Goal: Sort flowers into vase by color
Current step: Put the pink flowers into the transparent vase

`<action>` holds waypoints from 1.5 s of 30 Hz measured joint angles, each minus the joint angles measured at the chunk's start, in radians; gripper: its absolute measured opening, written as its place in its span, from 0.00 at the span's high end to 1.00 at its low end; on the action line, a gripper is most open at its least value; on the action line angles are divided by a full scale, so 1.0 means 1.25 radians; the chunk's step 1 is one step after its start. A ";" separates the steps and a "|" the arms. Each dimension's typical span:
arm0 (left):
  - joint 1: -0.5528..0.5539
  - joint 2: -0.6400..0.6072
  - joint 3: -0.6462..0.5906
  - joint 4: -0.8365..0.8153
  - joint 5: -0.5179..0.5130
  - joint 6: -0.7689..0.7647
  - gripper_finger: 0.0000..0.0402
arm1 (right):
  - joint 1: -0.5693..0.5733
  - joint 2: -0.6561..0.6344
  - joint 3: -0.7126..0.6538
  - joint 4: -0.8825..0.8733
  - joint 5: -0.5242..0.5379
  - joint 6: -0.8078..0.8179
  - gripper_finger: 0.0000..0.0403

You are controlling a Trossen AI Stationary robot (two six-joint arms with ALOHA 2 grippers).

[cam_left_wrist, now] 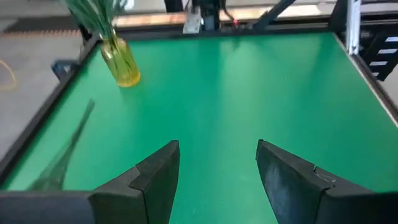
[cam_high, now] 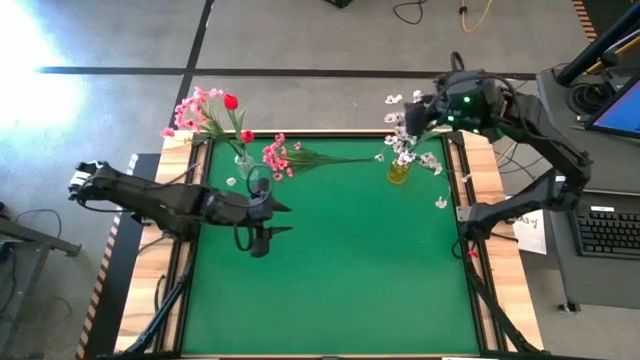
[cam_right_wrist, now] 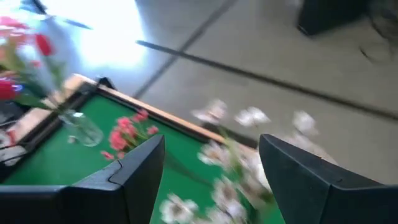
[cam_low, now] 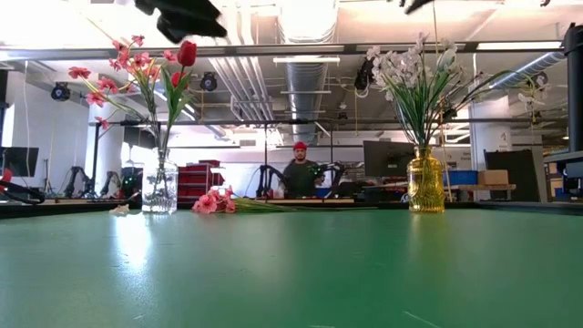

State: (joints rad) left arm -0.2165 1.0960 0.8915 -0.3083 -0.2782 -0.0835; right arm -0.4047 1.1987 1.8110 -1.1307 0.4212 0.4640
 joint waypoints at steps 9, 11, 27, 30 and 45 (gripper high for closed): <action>-0.004 -0.130 0.004 -0.048 -0.035 0.018 0.50 | 0.091 0.173 0.116 0.069 -0.002 -0.175 0.37; -0.004 -0.152 0.004 -0.058 -0.053 0.018 0.50 | 0.105 0.218 0.159 0.069 -0.002 -0.213 0.37; -0.003 -0.287 0.049 -0.065 -0.078 0.033 0.50 | 0.130 0.480 0.413 -0.140 0.059 -0.232 0.37; -0.003 -0.298 0.057 -0.067 -0.120 0.054 0.50 | 0.132 0.496 0.413 -0.142 0.058 -0.250 0.37; -0.002 -0.206 0.071 -0.098 -0.209 0.132 0.50 | 0.176 0.532 0.410 -0.151 -0.012 -0.376 0.37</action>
State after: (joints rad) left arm -0.2195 0.8383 0.9809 -0.4314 -0.5395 0.0812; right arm -0.1848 1.8640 2.3229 -1.3197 0.4061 -0.0065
